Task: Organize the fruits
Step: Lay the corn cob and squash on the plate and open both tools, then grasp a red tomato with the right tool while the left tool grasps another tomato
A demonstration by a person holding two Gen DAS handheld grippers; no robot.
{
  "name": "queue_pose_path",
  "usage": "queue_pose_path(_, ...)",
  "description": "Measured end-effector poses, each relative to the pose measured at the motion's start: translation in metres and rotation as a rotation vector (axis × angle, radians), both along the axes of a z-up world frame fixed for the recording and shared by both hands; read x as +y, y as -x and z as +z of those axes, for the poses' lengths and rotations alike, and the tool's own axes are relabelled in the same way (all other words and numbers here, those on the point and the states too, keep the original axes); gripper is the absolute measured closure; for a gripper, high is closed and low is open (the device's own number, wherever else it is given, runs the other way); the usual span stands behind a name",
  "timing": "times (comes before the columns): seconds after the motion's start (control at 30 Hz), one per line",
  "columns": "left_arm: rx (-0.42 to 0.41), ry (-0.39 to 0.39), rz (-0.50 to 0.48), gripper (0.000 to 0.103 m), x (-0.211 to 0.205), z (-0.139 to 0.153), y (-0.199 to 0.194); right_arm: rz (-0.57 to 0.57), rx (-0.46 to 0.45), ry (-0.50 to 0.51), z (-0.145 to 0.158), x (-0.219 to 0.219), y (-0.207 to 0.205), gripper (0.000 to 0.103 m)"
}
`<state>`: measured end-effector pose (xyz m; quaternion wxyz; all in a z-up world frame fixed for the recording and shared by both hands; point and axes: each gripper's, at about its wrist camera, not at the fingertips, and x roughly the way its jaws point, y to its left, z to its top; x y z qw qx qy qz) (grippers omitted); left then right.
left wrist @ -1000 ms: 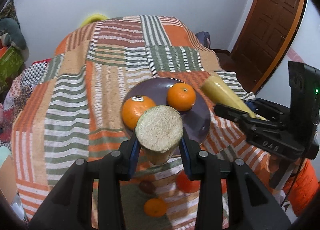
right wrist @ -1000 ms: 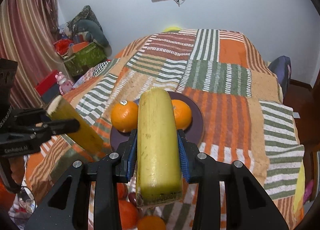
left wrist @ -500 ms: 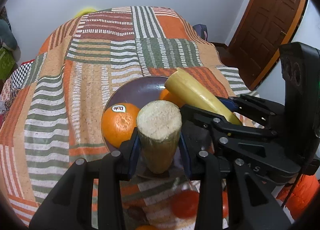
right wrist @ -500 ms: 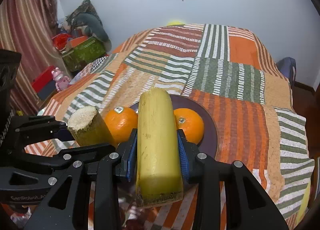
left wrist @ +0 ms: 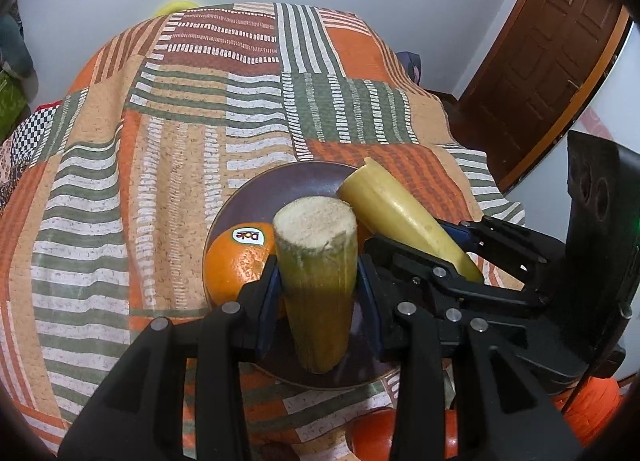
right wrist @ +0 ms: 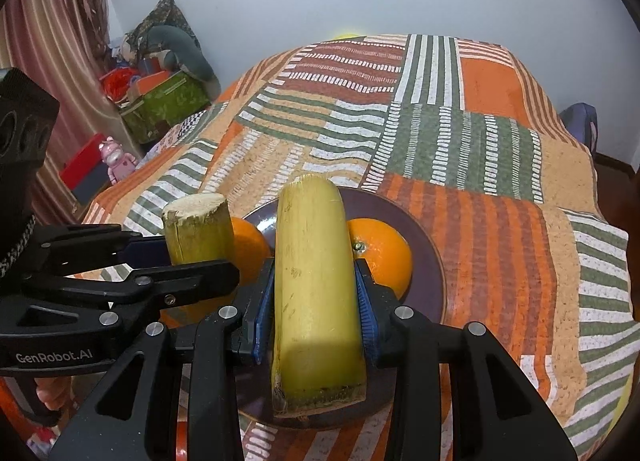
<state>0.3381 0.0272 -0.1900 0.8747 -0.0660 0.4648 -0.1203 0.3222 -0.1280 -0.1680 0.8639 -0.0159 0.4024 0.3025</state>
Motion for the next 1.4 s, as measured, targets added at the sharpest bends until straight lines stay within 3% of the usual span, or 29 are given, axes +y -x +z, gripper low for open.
queue_pose_path(0.27, -0.001, -0.006, 0.009, 0.065, 0.001, 0.001, 0.003, 0.017, -0.019, 0.055, -0.001, 0.003, 0.005, 0.067)
queue_pose_path(0.43, -0.003, -0.020, 0.017, 0.056, 0.000, 0.003, 0.008, 0.014, -0.011, 0.051, 0.000, -0.002, 0.005, 0.065)
queue_pose_path(0.87, -0.048, -0.068, 0.011, 0.056, -0.008, 0.021, 0.031, 0.039, -0.071, 0.081, 0.015, -0.004, 0.025, 0.065)
queue_pose_path(1.27, -0.091, -0.129, 0.037, 0.055, 0.005, 0.040, 0.081, 0.010, -0.085, 0.091, 0.027, -0.013, 0.052, 0.060)
queue_pose_path(1.4, -0.110, -0.146, 0.052, 0.042, 0.008, 0.044, 0.103, -0.009, -0.092, 0.085, 0.033, -0.023, 0.069, 0.050)
